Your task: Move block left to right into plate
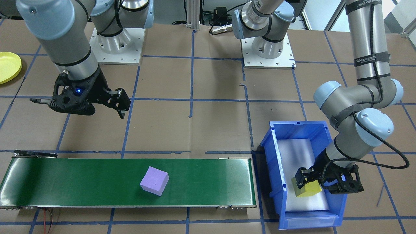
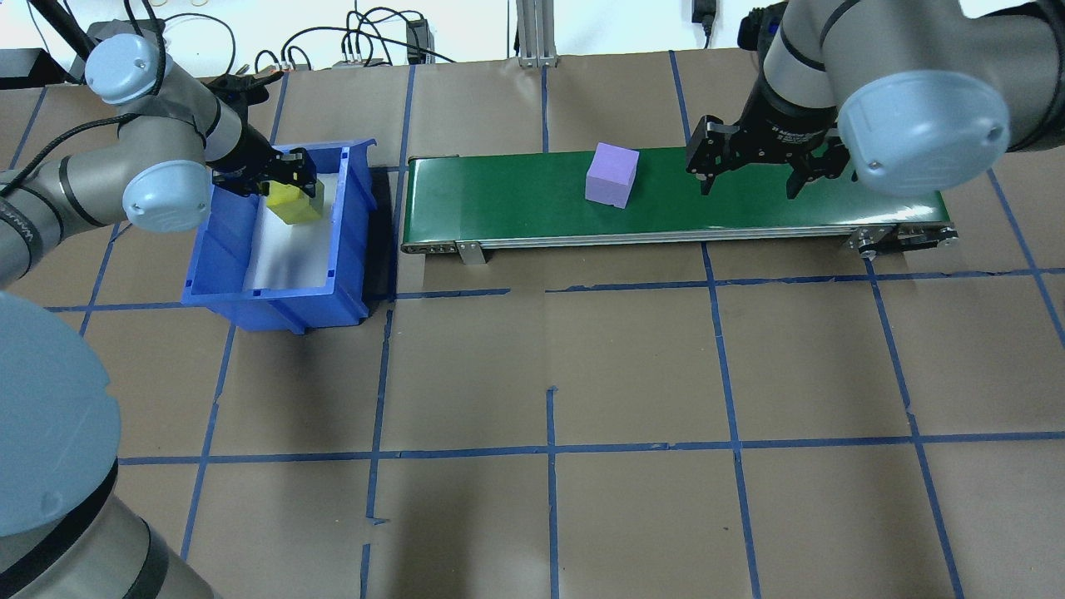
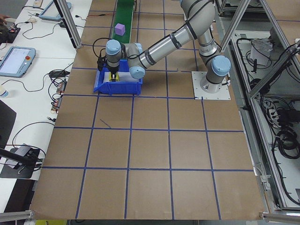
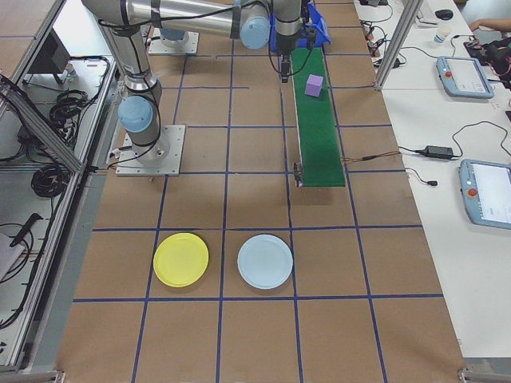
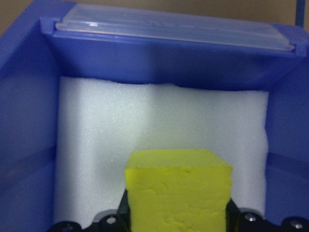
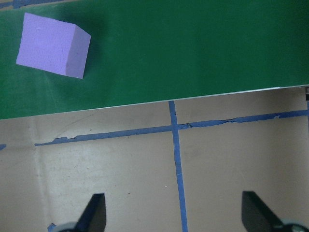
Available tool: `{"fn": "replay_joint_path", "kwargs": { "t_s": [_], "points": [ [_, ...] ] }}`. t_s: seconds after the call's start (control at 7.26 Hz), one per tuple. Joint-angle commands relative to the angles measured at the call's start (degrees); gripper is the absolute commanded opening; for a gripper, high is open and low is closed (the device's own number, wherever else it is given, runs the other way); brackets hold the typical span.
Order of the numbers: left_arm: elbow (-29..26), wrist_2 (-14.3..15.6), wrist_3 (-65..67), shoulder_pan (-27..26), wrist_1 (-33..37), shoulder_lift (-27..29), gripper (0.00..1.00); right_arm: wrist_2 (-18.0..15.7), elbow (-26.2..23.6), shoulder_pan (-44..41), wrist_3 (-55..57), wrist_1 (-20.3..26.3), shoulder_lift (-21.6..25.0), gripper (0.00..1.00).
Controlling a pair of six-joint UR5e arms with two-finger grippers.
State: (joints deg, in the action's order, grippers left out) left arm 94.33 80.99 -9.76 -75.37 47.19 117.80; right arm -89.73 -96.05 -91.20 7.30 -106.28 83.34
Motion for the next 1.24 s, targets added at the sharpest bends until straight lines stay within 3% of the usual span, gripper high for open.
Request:
{"fn": "replay_joint_path", "kwargs": {
  "t_s": [0.0, 0.14, 0.41, 0.69, 0.83, 0.96, 1.1],
  "points": [
    [-0.6, -0.3, -1.1, -0.6, 0.6, -6.6, 0.31, 0.1, -1.8, 0.9, 0.3, -3.0, -3.7, 1.00],
    [-0.8, -1.4, -1.1, -1.9, 3.7, -10.7, 0.31, -0.3, -2.3, 2.3, -0.3, -3.8, -4.2, 0.97],
    [-1.2, -0.9, 0.2, -9.3, 4.7, -13.4, 0.31, 0.9, -4.5, 8.4, -4.6, -6.1, -4.3, 1.00],
    [0.1, -1.2, 3.2, -16.1, 4.7, -11.8, 0.31, 2.4, -3.5, 15.8, -14.0, -9.9, -7.2, 1.00],
    [0.2, -2.1, 3.5, -17.5, 4.1, -9.2, 0.31, 5.8, -2.4, 19.4, -15.4, -11.7, -10.1, 1.00],
    [0.2, -4.0, 3.2, -19.0, 2.8, -5.8, 0.31, 7.9, 0.5, 21.2, -15.4, -11.8, -13.5, 1.00],
    [0.2, -4.0, 3.1, -20.3, 0.5, -2.2, 0.32, 8.6, 3.7, 21.3, -14.8, -11.4, -15.6, 1.00]
  ]
}}
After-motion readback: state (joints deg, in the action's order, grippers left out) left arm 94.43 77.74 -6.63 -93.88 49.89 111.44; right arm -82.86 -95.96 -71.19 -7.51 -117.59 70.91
